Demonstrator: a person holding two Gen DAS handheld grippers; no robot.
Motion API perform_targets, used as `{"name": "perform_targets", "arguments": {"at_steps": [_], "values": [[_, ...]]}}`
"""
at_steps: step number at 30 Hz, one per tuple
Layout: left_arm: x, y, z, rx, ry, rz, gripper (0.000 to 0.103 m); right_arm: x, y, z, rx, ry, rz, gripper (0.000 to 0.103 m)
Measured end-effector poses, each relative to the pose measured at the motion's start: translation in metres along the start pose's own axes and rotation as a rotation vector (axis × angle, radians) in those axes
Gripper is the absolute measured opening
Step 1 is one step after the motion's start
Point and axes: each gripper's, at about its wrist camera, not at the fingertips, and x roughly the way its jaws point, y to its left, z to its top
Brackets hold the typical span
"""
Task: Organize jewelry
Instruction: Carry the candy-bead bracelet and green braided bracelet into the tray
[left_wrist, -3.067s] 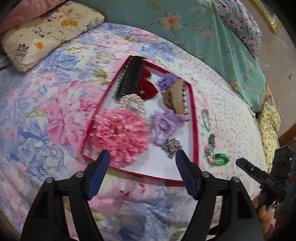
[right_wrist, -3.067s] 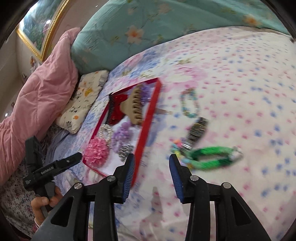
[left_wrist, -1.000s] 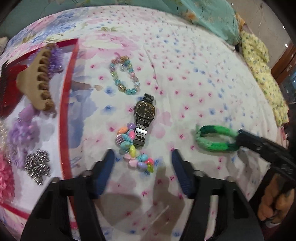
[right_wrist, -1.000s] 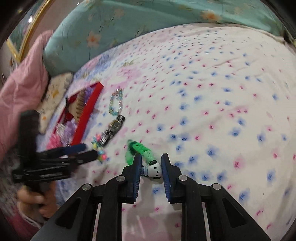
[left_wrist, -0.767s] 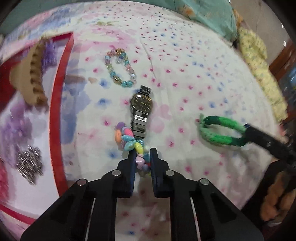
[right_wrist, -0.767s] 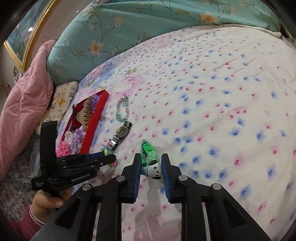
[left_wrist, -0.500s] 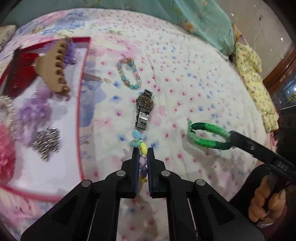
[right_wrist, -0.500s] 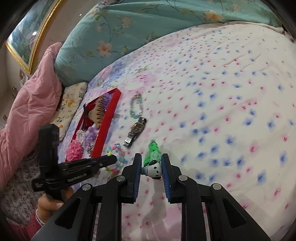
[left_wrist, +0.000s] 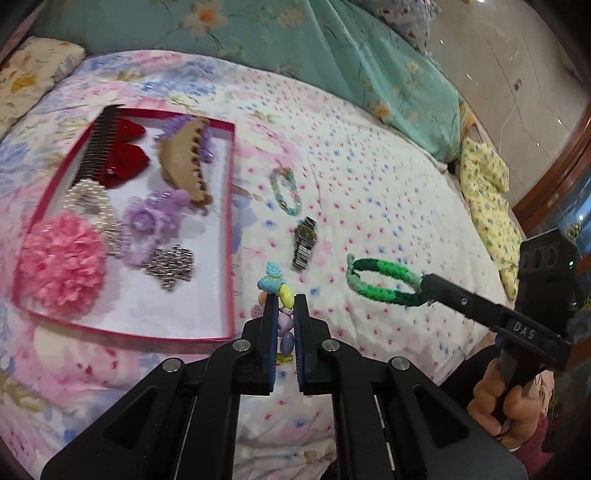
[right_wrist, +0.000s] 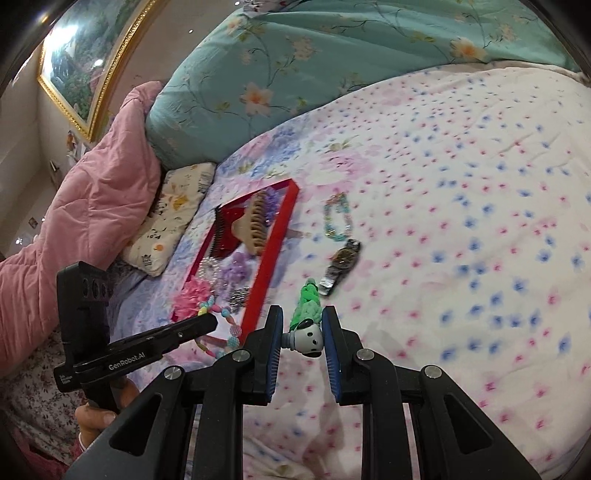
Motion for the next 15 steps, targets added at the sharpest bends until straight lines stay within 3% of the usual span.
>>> {"name": "perform_targets", "arguments": {"at_steps": [15], "values": [[-0.043, 0.053, -0.002, -0.102, -0.089, 0.05, 0.006, 0.041, 0.053, -0.001, -0.051, 0.043, 0.093, 0.021]]}}
